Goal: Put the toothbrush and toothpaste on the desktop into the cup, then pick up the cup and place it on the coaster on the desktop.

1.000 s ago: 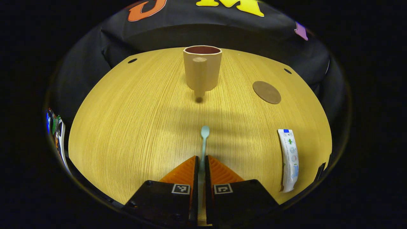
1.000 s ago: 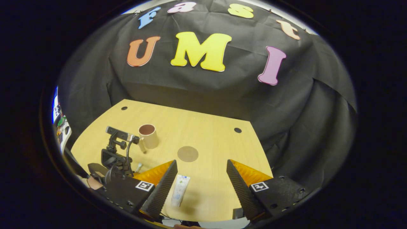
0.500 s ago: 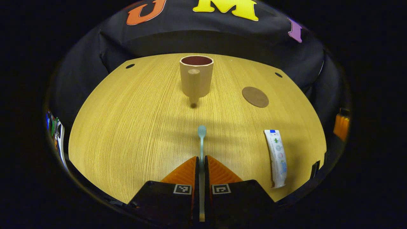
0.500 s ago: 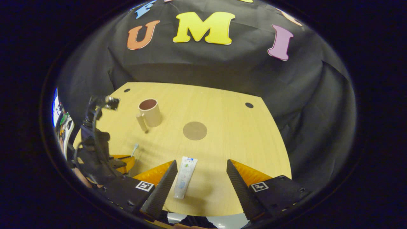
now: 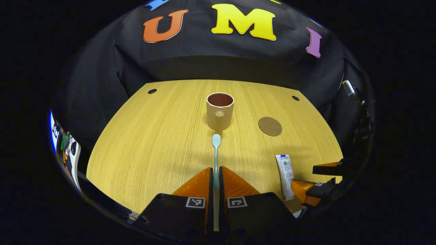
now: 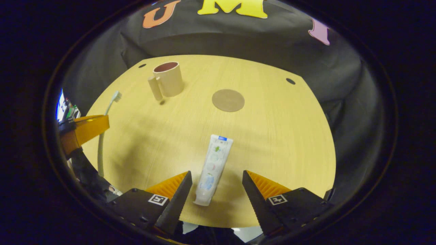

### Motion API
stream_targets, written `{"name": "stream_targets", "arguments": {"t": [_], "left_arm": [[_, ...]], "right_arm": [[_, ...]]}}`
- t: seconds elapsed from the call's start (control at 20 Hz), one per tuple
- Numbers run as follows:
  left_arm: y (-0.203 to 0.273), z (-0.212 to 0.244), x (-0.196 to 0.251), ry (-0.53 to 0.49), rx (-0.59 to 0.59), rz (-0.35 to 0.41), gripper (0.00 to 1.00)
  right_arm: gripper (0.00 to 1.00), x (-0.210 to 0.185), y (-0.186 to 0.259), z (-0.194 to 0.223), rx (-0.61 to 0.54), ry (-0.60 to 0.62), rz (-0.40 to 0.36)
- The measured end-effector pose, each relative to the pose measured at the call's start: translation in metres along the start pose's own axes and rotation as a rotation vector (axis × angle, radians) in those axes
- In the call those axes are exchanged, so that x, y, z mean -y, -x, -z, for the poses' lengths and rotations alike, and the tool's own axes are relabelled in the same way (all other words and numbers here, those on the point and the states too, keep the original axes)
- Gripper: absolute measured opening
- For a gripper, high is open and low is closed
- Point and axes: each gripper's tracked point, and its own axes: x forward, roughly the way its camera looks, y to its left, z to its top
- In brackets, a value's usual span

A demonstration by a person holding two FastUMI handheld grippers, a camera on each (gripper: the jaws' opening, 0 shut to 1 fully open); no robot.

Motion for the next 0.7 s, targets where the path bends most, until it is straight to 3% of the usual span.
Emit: {"name": "stream_targets", "arguments": {"t": [0.15,0.3,0.7], "left_arm": [[0.009,-0.01,-0.004,0.038,0.028,0.008,0.09],[0.02,-0.03,-0.013,0.035,0.08,0.007,0.09],[0.036,-0.072,-0.025,0.036,0.183,0.026,0.09]], "right_arm": [[0.87,-0.009,-0.011,0.01,-0.07,-0.05,-0.02],[0.73,-0.018,-0.019,0.015,-0.129,-0.097,-0.036],[0.65,-0.009,-0.035,0.028,-0.212,-0.166,0.041]]}}
